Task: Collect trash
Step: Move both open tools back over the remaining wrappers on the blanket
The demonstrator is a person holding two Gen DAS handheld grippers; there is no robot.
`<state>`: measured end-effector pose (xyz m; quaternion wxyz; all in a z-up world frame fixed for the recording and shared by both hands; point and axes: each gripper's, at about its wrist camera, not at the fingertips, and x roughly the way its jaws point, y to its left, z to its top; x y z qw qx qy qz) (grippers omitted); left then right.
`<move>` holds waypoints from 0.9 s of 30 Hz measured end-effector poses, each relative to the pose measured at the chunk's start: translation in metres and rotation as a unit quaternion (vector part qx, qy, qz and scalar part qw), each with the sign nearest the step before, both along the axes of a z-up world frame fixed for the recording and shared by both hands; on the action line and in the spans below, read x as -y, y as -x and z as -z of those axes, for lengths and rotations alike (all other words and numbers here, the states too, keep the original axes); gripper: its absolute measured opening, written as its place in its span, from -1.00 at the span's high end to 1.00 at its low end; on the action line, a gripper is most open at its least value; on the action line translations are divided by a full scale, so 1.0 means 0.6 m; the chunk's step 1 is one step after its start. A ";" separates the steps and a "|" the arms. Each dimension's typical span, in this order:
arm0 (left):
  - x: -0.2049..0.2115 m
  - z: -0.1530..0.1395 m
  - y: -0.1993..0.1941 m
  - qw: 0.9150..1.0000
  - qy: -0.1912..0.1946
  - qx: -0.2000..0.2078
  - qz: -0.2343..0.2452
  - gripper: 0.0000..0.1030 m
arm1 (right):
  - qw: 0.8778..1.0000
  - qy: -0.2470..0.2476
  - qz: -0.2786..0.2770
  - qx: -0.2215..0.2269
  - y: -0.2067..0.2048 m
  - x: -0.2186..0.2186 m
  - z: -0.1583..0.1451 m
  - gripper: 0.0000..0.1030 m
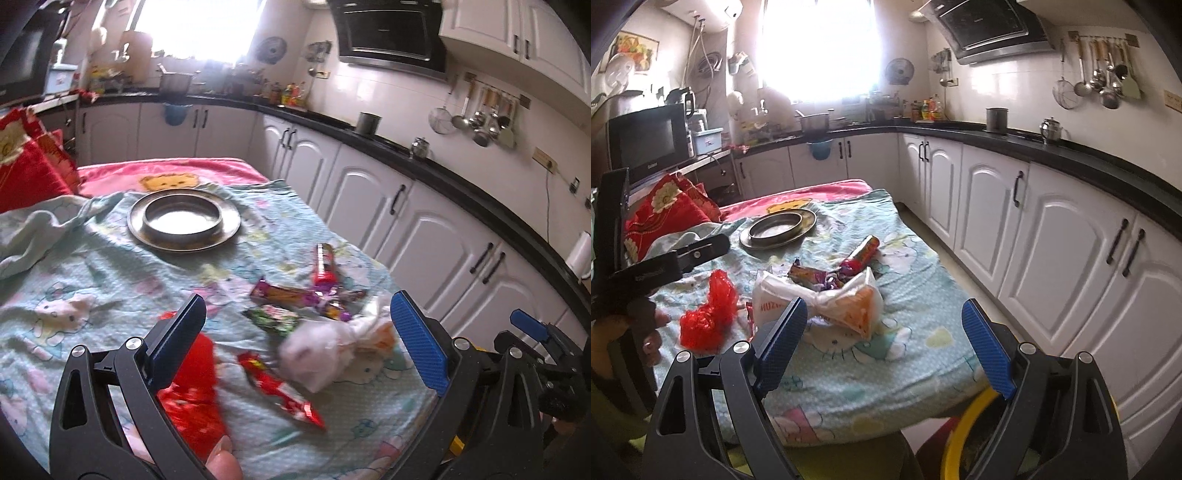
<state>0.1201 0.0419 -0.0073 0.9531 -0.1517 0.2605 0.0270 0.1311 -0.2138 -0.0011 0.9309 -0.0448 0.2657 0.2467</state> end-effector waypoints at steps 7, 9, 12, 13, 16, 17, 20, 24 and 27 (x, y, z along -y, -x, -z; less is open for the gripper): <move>-0.061 0.008 -0.011 0.999 0.025 -0.019 -0.025 -0.76 | 1.000 0.014 -0.010 -0.008 -0.049 -0.037 0.015 -0.61; -0.074 0.012 -0.018 0.999 0.036 -0.026 -0.024 -0.61 | 1.000 0.018 -0.014 -0.010 -0.059 -0.049 0.020 -0.61; -0.092 0.020 -0.030 0.997 0.065 -0.040 -0.013 -0.39 | 0.999 0.024 -0.019 -0.015 -0.074 -0.066 0.028 -0.61; -0.095 0.023 -0.035 0.996 0.076 -0.044 -0.007 -0.34 | 0.999 0.025 -0.022 -0.018 -0.080 -0.072 0.031 -0.61; -0.106 0.033 -0.057 0.992 0.111 -0.067 0.010 -0.20 | 0.999 0.026 -0.023 -0.025 -0.095 -0.086 0.040 -0.60; -0.106 0.037 -0.063 0.990 0.116 -0.073 0.015 -0.20 | 0.999 0.027 -0.024 -0.026 -0.098 -0.089 0.042 -0.59; -0.106 0.052 -0.085 0.984 0.145 -0.098 0.033 -0.14 | 0.999 0.028 -0.027 -0.037 -0.112 -0.103 0.053 -0.54; -0.095 0.070 -0.107 0.980 0.151 -0.126 0.040 -0.14 | 0.998 0.032 -0.027 -0.042 -0.126 -0.115 0.063 -0.50; -0.089 0.088 -0.122 0.976 0.156 -0.149 0.040 -0.14 | 0.998 0.036 -0.025 -0.049 -0.140 -0.120 0.072 -0.47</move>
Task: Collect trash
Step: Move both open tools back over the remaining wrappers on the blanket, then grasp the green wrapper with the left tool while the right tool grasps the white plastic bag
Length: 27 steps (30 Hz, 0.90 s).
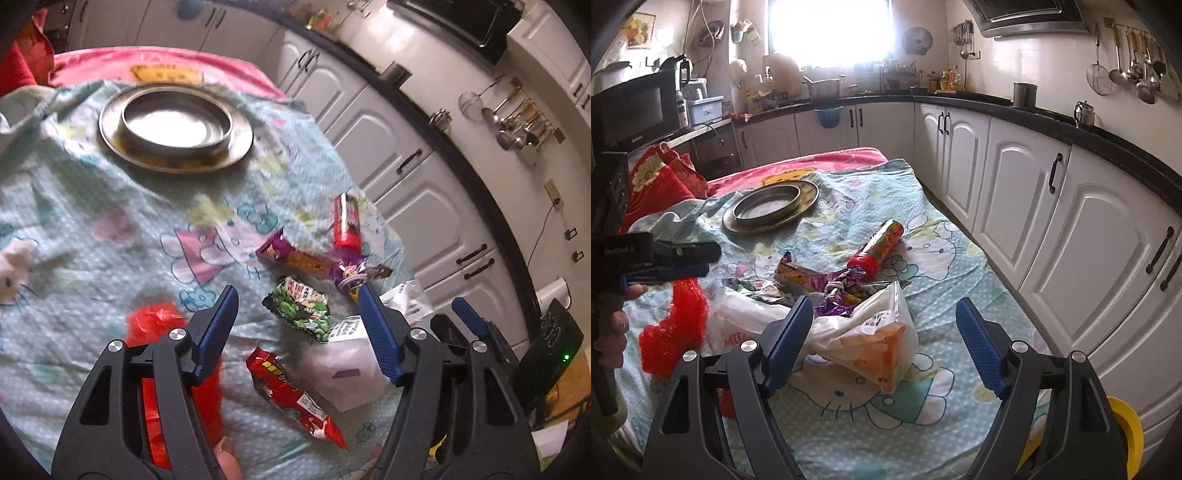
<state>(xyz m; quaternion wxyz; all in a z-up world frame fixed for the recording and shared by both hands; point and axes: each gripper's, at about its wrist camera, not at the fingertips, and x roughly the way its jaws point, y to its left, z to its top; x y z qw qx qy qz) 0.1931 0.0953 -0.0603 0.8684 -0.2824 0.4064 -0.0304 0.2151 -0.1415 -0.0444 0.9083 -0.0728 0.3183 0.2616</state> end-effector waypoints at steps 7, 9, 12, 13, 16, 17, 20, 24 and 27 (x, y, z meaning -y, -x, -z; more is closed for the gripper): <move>0.005 0.021 -0.016 1.000 -0.003 -0.024 -0.004 -0.14 | 0.999 -0.006 0.008 -0.037 -0.033 -0.002 0.030 -0.28; 0.005 0.027 -0.020 1.000 0.003 -0.027 -0.004 -0.11 | 0.999 -0.008 0.006 -0.050 -0.041 -0.004 0.038 -0.08; 0.007 0.033 -0.022 1.000 0.010 -0.028 -0.005 0.06 | 0.998 -0.017 0.001 -0.065 -0.046 -0.004 0.048 0.16; 0.007 0.035 -0.022 1.000 0.013 -0.028 -0.005 0.10 | 0.998 -0.020 -0.002 -0.066 -0.045 -0.003 0.048 0.20; 0.009 0.038 -0.021 0.999 0.019 -0.028 -0.004 0.40 | 0.998 -0.016 -0.005 -0.060 -0.038 -0.003 0.047 0.46; 0.010 0.038 -0.021 0.999 0.021 -0.027 -0.003 0.47 | 0.998 -0.013 -0.004 -0.058 -0.036 -0.001 0.047 0.52; 0.014 0.039 -0.020 0.999 0.022 -0.026 -0.001 0.72 | 0.998 -0.014 -0.001 -0.061 -0.034 0.004 0.049 0.61; 0.017 0.035 -0.015 1.000 0.021 -0.016 0.002 0.89 | 0.998 -0.014 0.000 -0.058 -0.023 0.013 0.050 0.68; 0.024 0.027 -0.010 1.000 0.014 -0.006 0.007 0.92 | 0.999 -0.012 0.002 -0.048 -0.010 0.021 0.043 0.71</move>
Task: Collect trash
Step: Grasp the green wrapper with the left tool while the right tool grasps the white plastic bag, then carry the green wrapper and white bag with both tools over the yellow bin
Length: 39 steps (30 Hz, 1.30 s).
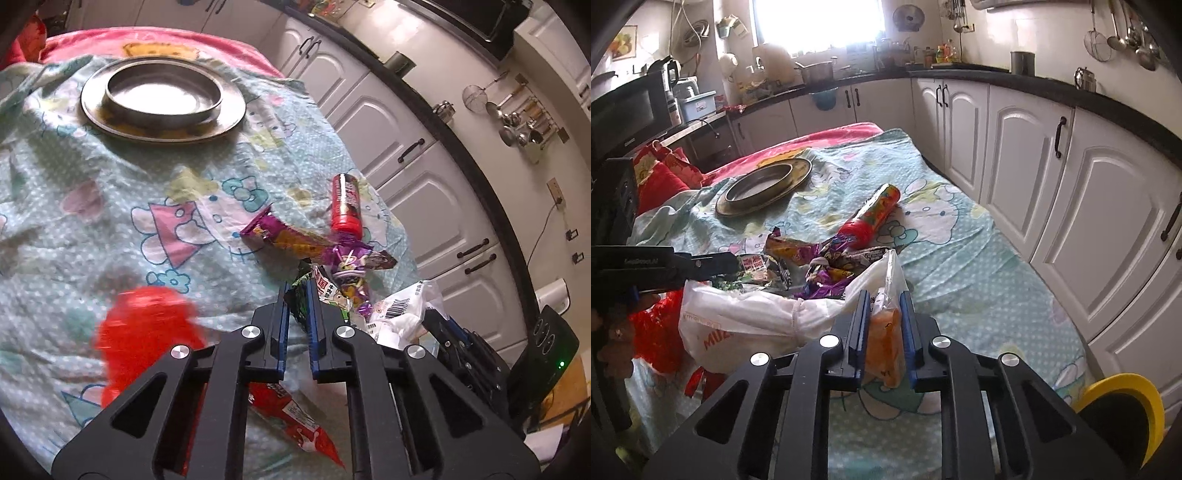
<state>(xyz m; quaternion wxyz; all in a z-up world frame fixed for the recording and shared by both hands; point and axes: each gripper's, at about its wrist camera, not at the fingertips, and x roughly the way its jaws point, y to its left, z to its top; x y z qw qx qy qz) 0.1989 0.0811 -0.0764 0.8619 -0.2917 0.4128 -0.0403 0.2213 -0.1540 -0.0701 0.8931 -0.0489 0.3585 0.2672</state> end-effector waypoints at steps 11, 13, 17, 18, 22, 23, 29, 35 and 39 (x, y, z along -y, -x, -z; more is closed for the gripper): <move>0.029 -0.052 0.030 0.998 -0.033 0.052 0.010 0.92 | 0.999 -0.008 0.019 0.025 0.020 0.031 -0.029 0.79; 0.032 -0.060 0.035 0.997 -0.037 0.059 0.011 0.92 | 0.999 -0.009 0.021 0.030 0.024 0.034 -0.033 0.80; 0.040 -0.073 0.046 0.996 -0.047 0.073 0.014 0.93 | 0.999 -0.008 0.024 0.039 0.031 0.038 -0.043 0.81; 0.042 -0.077 0.049 0.996 -0.049 0.076 0.015 0.93 | 0.999 -0.009 0.025 0.041 0.033 0.040 -0.045 0.81; 0.052 -0.089 0.058 0.994 -0.055 0.089 0.022 0.93 | 0.998 -0.011 0.028 0.049 0.041 0.049 -0.056 0.81; 0.056 -0.091 0.059 0.994 -0.057 0.091 0.024 0.93 | 0.998 -0.011 0.031 0.052 0.043 0.052 -0.059 0.81; 0.079 -0.102 0.066 0.992 -0.066 0.101 0.037 0.93 | 0.997 -0.022 0.047 0.058 0.053 0.084 -0.076 0.81; 0.104 -0.110 0.072 0.990 -0.074 0.110 0.052 0.93 | 0.995 -0.031 0.069 0.067 0.066 0.120 -0.093 0.82; 0.120 -0.114 0.076 0.988 -0.080 0.116 0.064 0.92 | 0.993 -0.035 0.082 0.075 0.073 0.142 -0.102 0.82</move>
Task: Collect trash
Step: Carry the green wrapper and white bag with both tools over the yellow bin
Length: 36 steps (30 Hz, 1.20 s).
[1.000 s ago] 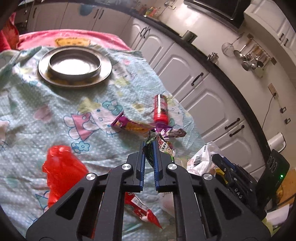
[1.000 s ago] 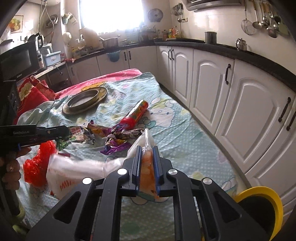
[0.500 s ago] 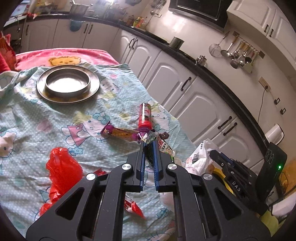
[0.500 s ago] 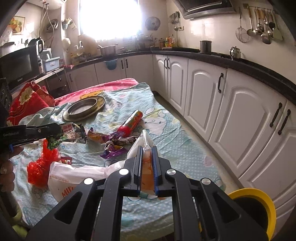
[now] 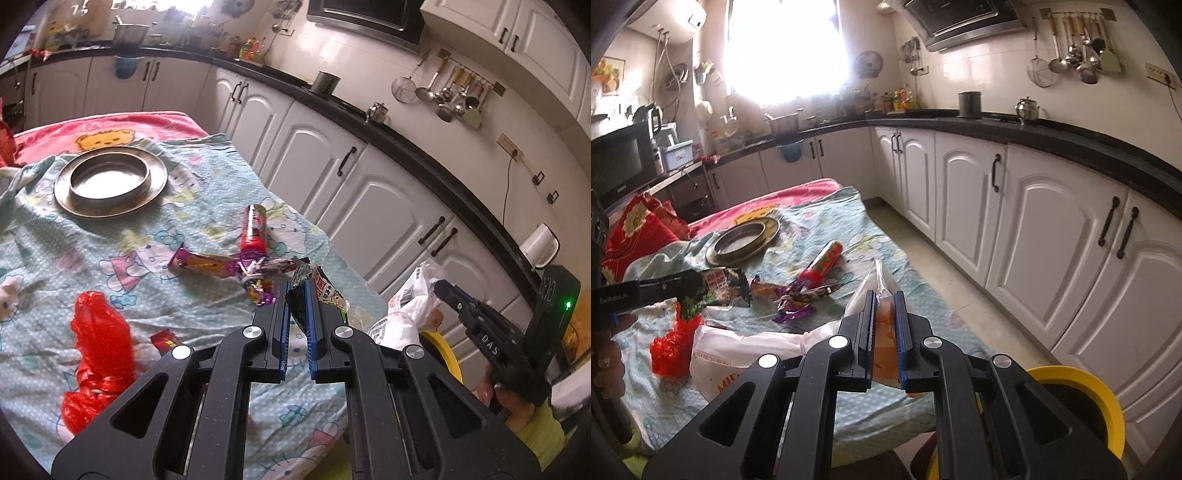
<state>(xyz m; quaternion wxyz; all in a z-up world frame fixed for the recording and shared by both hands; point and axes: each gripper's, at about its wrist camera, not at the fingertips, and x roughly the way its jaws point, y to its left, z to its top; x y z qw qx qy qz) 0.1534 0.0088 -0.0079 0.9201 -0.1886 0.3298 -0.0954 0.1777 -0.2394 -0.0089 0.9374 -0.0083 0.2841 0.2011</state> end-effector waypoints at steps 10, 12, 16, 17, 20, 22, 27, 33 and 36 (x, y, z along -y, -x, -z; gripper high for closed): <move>0.049 -0.007 0.009 0.999 -0.020 0.011 0.031 0.92 | 0.999 -0.006 0.030 0.014 0.019 0.047 -0.017 0.82; 0.060 -0.007 0.010 0.999 -0.024 0.012 0.037 0.92 | 0.999 -0.008 0.037 0.017 0.023 0.058 -0.019 0.82; 0.077 -0.008 0.012 0.998 -0.030 0.013 0.049 0.92 | 0.999 -0.012 0.050 0.019 0.032 0.080 -0.022 0.82; 0.081 -0.009 0.012 0.998 -0.031 0.014 0.051 0.92 | 0.998 -0.013 0.054 0.019 0.034 0.087 -0.023 0.82; 0.094 -0.010 0.012 0.997 -0.035 0.015 0.060 0.92 | 0.998 -0.016 0.063 0.020 0.039 0.101 -0.024 0.82; 0.104 -0.009 0.012 0.997 -0.038 0.015 0.066 0.92 | 0.997 -0.019 0.070 0.021 0.042 0.114 -0.025 0.82; 0.133 -0.007 0.013 0.995 -0.047 0.017 0.084 0.92 | 0.996 -0.021 0.088 0.026 0.051 0.141 -0.028 0.82; 0.172 -0.003 0.014 0.992 -0.056 0.018 0.109 0.92 | 0.994 -0.020 0.108 0.025 0.063 0.174 -0.023 0.82; 0.190 0.000 0.015 0.991 -0.060 0.017 0.121 0.93 | 0.993 -0.019 0.118 0.022 0.068 0.192 -0.017 0.82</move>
